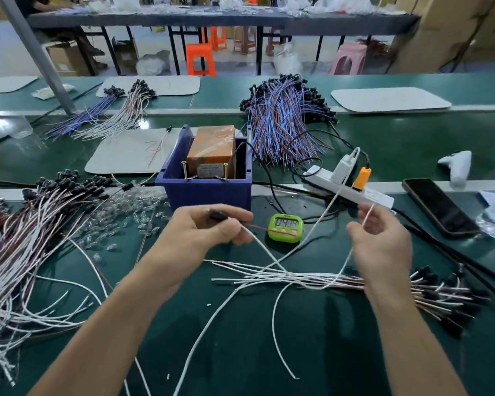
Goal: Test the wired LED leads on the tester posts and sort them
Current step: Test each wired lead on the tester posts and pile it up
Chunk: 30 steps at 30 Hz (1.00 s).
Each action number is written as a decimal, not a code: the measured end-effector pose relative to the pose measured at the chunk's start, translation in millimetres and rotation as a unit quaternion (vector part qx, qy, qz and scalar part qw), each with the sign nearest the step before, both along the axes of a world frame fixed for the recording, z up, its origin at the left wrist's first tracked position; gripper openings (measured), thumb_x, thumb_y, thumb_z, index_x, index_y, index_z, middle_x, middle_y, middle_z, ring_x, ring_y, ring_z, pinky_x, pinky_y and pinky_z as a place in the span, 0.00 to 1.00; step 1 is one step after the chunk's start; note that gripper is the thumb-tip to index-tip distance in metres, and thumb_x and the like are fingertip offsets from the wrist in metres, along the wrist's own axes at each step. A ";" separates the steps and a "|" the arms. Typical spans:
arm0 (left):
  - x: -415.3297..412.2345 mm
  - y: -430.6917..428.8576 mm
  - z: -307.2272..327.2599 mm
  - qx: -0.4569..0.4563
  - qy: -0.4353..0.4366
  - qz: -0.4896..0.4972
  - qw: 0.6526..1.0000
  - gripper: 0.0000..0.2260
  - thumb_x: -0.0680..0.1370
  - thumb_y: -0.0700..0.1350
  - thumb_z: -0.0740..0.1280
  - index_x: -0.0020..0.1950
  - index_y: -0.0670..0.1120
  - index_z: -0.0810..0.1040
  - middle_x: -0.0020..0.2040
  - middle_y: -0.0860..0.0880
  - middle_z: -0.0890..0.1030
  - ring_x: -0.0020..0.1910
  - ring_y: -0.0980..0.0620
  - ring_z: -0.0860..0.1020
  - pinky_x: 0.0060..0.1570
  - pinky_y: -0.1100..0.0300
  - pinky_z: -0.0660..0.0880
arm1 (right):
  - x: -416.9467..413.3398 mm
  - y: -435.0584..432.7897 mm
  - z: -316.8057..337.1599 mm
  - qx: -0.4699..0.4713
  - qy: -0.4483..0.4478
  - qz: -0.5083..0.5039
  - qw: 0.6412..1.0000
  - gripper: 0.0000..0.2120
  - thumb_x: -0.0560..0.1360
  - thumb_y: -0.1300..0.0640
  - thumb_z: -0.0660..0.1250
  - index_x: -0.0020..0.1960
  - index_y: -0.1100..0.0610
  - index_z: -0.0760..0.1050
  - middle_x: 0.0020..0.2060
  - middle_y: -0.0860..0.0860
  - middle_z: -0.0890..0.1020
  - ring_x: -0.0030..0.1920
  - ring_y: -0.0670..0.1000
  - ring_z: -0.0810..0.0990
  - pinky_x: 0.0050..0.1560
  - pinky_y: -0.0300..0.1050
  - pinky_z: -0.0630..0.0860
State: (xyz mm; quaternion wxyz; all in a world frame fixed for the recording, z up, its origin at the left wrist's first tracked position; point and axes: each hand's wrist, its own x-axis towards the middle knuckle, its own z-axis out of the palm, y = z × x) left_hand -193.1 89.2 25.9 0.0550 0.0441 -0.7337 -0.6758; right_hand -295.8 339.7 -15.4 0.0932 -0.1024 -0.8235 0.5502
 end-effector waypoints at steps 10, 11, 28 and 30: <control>-21.1 22.5 32.1 -0.237 0.099 0.109 0.960 0.15 0.78 0.53 0.74 0.33 0.48 0.82 0.25 0.51 0.79 0.22 0.61 0.68 0.26 0.71 0.66 | 51.2 -36.6 53.6 0.124 0.228 0.060 0.964 0.29 0.75 0.54 0.72 0.75 0.54 0.71 0.77 0.50 0.68 0.77 0.49 0.65 0.76 0.38 0.58; -20.7 26.0 35.5 -0.239 0.110 0.097 0.960 0.15 0.77 0.53 0.75 0.34 0.48 0.82 0.25 0.49 0.79 0.23 0.61 0.68 0.25 0.69 0.66 | 56.9 -40.5 57.7 0.127 0.228 0.122 0.958 0.27 0.74 0.52 0.71 0.73 0.52 0.74 0.74 0.47 0.72 0.74 0.47 0.68 0.74 0.38 0.61; -34.5 44.9 0.4 -0.103 0.048 -0.065 0.991 0.13 0.79 0.50 0.69 0.63 0.53 0.82 0.39 0.47 0.84 0.35 0.55 0.79 0.39 0.59 0.76 | 15.3 -43.4 66.6 -0.460 -0.047 0.273 0.843 0.13 0.76 0.52 0.67 0.41 0.58 0.87 0.33 0.54 0.84 0.30 0.49 0.80 0.34 0.38 0.78; -34.4 38.9 -2.0 -0.123 0.030 -0.047 0.991 0.06 0.81 0.47 0.70 0.56 0.54 0.85 0.30 0.49 0.79 0.26 0.55 0.73 0.30 0.65 0.70 | 8.9 -27.3 56.8 -0.470 -0.062 0.238 0.848 0.16 0.78 0.53 0.65 0.41 0.58 0.87 0.33 0.54 0.84 0.30 0.49 0.81 0.33 0.38 0.79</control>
